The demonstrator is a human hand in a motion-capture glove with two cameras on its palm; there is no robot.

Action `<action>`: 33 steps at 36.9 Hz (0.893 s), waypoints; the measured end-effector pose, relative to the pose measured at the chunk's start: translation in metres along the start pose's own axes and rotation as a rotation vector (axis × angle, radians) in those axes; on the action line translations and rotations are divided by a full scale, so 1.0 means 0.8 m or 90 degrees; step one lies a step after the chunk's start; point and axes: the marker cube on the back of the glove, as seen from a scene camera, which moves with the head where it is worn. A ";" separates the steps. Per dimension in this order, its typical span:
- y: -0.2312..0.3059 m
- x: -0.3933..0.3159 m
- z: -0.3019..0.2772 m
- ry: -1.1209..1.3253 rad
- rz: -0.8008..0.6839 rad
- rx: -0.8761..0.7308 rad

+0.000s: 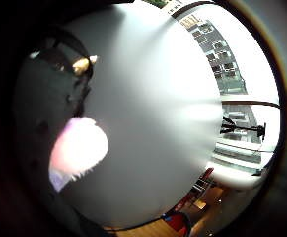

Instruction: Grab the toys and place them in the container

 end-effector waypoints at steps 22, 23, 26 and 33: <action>0.077 -0.038 -0.246 -0.021 0.120 -0.103; 0.075 -0.043 -0.266 -0.005 0.120 -0.088; 0.067 -0.060 -0.320 0.038 0.092 -0.042; 0.012 -0.106 -0.406 0.024 0.167 0.054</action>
